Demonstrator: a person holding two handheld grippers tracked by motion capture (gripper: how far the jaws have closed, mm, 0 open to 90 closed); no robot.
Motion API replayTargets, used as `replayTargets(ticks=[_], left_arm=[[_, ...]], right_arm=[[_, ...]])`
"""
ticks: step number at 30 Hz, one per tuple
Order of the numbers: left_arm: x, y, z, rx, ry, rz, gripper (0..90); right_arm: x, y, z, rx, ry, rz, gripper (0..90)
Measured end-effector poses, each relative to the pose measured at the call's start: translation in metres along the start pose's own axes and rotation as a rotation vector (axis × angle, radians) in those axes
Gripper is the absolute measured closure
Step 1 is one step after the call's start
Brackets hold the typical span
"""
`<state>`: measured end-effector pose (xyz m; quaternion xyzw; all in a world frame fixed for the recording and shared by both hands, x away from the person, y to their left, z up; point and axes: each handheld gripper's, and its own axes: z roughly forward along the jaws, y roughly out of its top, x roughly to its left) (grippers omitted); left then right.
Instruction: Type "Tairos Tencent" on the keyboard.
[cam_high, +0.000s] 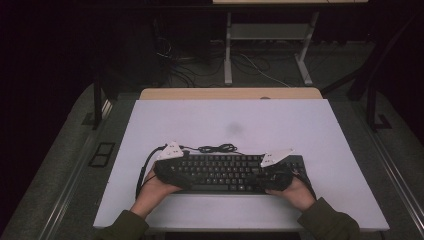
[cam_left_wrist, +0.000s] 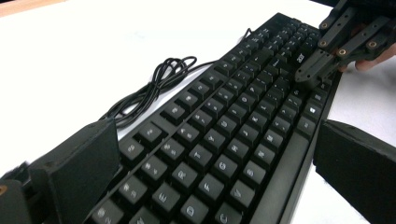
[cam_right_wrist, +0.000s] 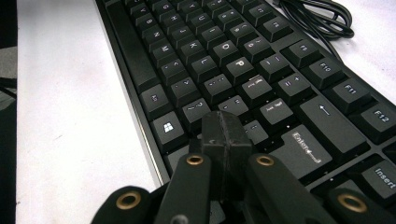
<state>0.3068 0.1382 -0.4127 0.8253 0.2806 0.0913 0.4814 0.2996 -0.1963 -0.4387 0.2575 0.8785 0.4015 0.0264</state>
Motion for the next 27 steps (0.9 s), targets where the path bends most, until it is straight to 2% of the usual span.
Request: replayTargets(ticks=[7, 13, 18, 24, 27], left_arm=[[0.000, 0.009, 0.012, -0.004, -0.010, 0.002, 0.0], [0.000, 0.011, 0.019, -0.019, -0.012, 0.000, 6.9], [0.001, 0.011, 0.023, -0.010, -0.004, -0.008, 19.1], [0.005, 0.008, 0.027, 0.016, -0.007, -0.037, 42.4], [0.006, 0.007, 0.031, 0.047, -0.015, -0.045, 55.6]], right_arm=[[0.000, 0.000, 0.000, 0.001, -0.002, 0.001, 89.2], [0.000, 0.000, 0.000, 0.000, -0.002, 0.001, 89.3], [0.000, 0.000, 0.000, 0.001, -0.003, 0.001, 89.2], [0.000, 0.000, 0.000, 0.001, -0.002, 0.002, 89.3], [0.001, 0.000, 0.000, 0.002, -0.003, 0.002, 89.3]])
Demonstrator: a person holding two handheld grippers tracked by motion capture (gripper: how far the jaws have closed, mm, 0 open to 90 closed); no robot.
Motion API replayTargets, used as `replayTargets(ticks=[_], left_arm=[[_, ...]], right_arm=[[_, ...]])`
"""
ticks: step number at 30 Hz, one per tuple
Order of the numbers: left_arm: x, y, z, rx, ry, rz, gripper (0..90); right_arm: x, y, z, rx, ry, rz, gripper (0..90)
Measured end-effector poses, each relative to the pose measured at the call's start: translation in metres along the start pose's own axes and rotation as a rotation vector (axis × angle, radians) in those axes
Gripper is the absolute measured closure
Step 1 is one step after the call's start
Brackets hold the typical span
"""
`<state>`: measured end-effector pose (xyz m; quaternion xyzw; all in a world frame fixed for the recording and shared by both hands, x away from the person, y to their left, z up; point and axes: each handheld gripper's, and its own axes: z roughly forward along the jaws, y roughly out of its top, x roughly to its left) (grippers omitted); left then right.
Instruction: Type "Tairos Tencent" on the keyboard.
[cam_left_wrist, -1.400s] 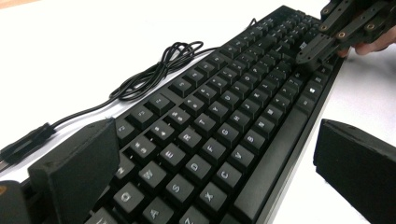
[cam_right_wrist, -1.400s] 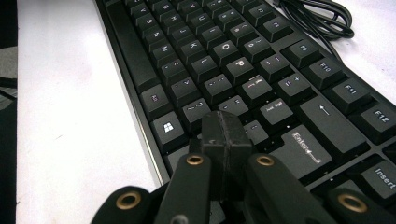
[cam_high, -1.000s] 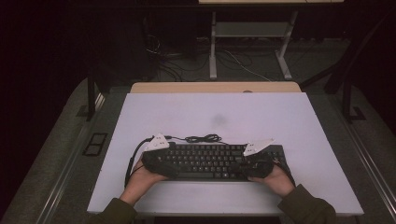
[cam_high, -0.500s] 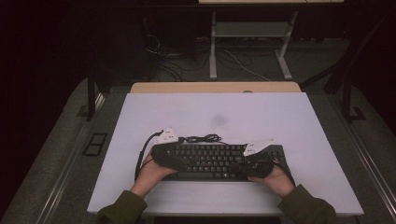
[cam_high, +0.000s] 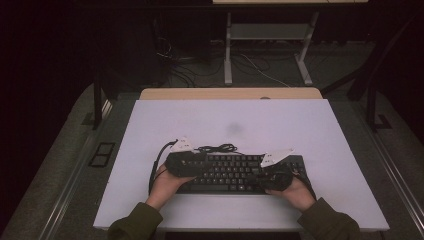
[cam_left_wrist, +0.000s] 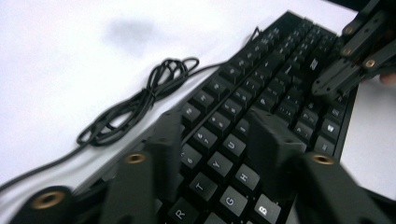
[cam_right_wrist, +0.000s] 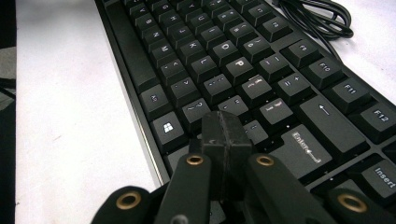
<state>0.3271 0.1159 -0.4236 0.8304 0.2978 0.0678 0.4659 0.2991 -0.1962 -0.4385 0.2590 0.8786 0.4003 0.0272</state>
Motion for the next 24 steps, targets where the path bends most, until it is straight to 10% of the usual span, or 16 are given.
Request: replayTargets(ticks=[11, 24], left_arm=[[-0.0026, -0.0002, 0.0063, 0.092, 0.002, -0.004, 88.8], [-0.0023, -0.0020, 0.0082, 0.160, 0.039, 0.005, 89.1]], right_arm=[[0.0006, 0.0001, -0.0001, 0.002, -0.003, 0.001, 89.3], [0.0009, 0.0002, -0.0001, 0.002, -0.006, -0.001, 89.2]])
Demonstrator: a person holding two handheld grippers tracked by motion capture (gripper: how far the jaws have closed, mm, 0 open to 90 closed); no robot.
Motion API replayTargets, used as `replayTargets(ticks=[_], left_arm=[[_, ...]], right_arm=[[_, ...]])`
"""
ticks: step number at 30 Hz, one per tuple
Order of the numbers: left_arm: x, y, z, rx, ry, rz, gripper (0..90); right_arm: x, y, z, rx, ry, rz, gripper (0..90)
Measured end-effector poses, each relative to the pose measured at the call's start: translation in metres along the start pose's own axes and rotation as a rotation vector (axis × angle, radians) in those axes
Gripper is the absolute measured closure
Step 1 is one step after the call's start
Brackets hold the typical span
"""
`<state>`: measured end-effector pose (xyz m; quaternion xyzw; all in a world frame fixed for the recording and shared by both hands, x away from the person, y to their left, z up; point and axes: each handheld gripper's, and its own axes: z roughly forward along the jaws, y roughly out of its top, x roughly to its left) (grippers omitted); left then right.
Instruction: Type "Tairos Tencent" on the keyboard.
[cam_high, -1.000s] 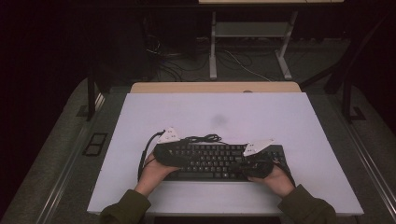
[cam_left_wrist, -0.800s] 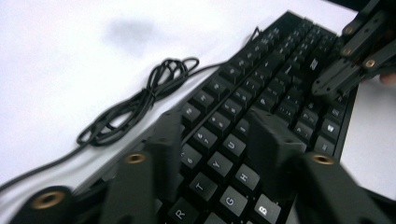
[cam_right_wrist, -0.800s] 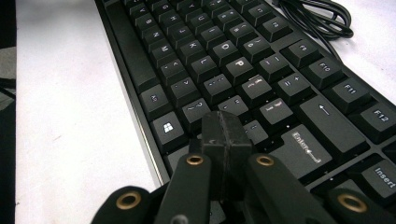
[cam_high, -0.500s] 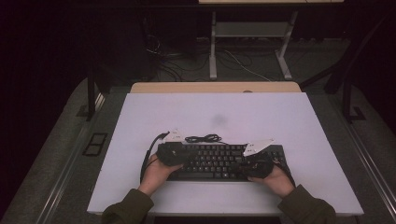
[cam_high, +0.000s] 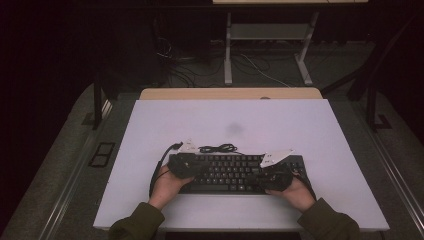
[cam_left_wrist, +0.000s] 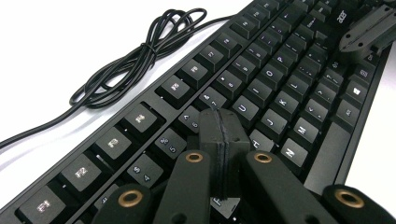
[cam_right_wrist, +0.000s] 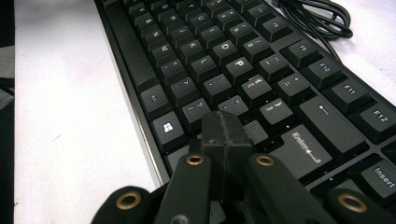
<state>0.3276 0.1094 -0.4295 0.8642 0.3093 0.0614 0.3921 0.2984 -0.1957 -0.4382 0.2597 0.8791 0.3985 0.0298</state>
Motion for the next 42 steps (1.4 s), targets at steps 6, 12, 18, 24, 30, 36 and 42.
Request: replayTargets(ticks=[6, 12, 18, 24, 30, 36, 42], left_arm=[[0.000, -0.001, 0.001, 0.027, 0.011, 0.012, 89.2], [0.001, 0.001, -0.002, 0.011, 0.010, 0.007, 89.1], [0.003, 0.000, -0.008, -0.025, 0.002, -0.010, 89.0], [0.004, -0.003, -0.015, -0.065, -0.008, -0.029, 79.7], [0.004, -0.009, -0.024, -0.099, -0.003, -0.017, 58.9], [0.004, -0.016, -0.032, -0.128, 0.011, 0.006, 37.2], [0.006, -0.025, -0.037, -0.142, 0.025, -0.001, 19.8]], right_arm=[[0.000, 0.000, 0.000, 0.000, 0.000, 0.000, 89.3], [0.000, 0.000, 0.000, 0.000, -0.001, 0.001, 89.3], [0.000, 0.000, 0.000, -0.002, 0.000, 0.002, 89.2], [0.000, 0.000, 0.000, -0.002, 0.000, 0.003, 89.3], [0.000, 0.000, 0.000, -0.002, 0.001, 0.004, 89.3], [-0.001, 0.000, 0.000, -0.005, 0.003, 0.005, 89.3], [-0.001, 0.000, 0.000, -0.005, 0.005, 0.008, 89.3]])
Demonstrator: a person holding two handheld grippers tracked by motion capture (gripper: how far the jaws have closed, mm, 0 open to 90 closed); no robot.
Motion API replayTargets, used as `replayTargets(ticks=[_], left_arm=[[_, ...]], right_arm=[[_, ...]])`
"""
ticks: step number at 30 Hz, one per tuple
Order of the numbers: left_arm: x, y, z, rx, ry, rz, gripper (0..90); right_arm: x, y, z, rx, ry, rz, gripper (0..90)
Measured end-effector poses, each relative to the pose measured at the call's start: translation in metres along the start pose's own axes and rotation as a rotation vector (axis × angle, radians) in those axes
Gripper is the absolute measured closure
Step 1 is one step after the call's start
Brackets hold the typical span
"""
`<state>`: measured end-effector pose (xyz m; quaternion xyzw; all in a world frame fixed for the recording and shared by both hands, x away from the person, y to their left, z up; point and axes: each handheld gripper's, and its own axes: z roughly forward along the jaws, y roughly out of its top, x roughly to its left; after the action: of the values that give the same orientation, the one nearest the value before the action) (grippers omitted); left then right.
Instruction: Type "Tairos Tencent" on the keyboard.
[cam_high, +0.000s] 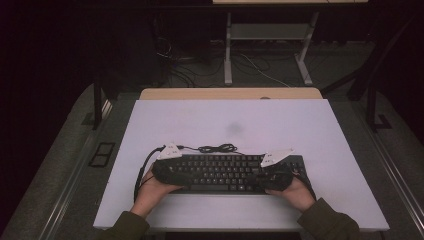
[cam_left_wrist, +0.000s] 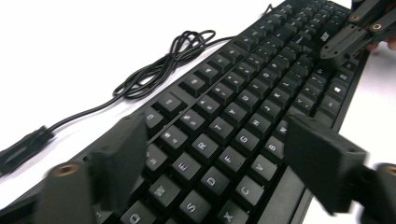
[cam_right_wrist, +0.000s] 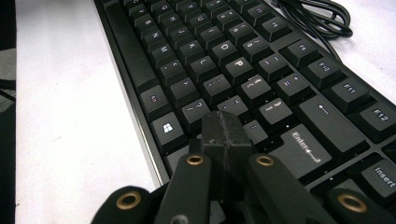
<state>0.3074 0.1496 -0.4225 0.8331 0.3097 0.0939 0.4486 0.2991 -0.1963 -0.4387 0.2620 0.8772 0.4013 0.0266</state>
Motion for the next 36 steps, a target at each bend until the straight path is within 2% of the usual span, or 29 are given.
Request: replayTargets(ticks=[6, 12, 17, 20, 24, 31, 36], left_arm=[[0.003, -0.006, -0.004, 0.002, 0.018, -0.016, 2.0], [0.003, -0.006, -0.005, -0.008, 0.015, -0.024, 0.4], [0.003, -0.006, -0.006, -0.010, 0.011, -0.028, 0.3], [0.003, -0.007, -0.006, -0.011, 0.008, -0.032, 0.4], [0.003, -0.007, -0.006, -0.013, 0.005, -0.036, 0.4], [0.003, -0.007, -0.006, -0.011, 0.005, -0.025, 0.7], [0.001, -0.007, -0.005, -0.010, 0.001, -0.027, 2.8]], right_arm=[[0.000, 0.000, 0.000, 0.000, 0.000, 0.002, 89.3], [0.001, 0.001, -0.001, -0.001, -0.004, -0.001, 89.2], [0.001, 0.004, -0.008, -0.041, 0.008, 0.000, 88.9], [0.000, 0.005, -0.010, -0.066, 0.013, 0.003, 85.1], [-0.003, 0.008, -0.013, -0.100, 0.007, 0.012, 74.1], [-0.004, 0.013, -0.014, -0.144, -0.004, 0.033, 48.8], [-0.005, 0.020, -0.012, -0.179, -0.013, 0.047, 38.8]])
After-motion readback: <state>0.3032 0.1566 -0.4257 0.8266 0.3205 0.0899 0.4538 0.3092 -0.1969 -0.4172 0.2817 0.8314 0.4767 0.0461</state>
